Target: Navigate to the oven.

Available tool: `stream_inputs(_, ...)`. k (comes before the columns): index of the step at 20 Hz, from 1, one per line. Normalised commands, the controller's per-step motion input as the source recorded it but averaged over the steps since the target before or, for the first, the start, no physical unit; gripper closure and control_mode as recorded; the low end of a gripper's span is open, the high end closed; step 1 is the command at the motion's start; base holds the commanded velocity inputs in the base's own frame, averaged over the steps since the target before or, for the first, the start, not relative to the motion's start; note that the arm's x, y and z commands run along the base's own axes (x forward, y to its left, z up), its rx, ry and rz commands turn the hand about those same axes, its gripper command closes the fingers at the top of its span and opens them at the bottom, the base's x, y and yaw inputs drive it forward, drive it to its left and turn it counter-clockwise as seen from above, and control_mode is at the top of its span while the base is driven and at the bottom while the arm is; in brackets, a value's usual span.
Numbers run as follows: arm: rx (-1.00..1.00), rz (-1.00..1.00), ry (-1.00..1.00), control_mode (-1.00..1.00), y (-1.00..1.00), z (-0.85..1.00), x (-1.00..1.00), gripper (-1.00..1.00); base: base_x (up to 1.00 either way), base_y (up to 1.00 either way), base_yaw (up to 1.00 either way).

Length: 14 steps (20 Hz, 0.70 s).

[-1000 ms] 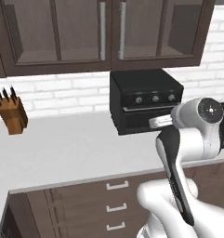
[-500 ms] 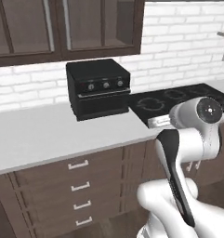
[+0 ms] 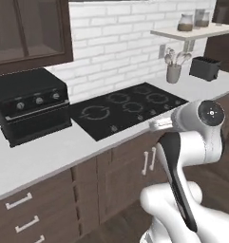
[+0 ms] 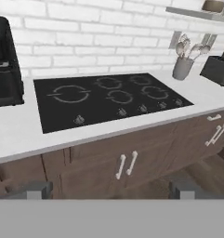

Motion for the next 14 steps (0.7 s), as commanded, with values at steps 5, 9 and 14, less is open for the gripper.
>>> stream_inputs(5,0.0,0.0,0.0,1.0,0.0,0.0,0.0,-1.0,0.0,-0.95,-0.44)
stream_inputs(9,0.0,0.0,0.0,1.0,0.0,0.0,0.0,-1.0,0.11,-0.97,-0.39)
stream_inputs(14,0.0,0.0,0.0,1.0,0.0,0.0,0.0,-1.0,0.1,-1.0,-0.27)
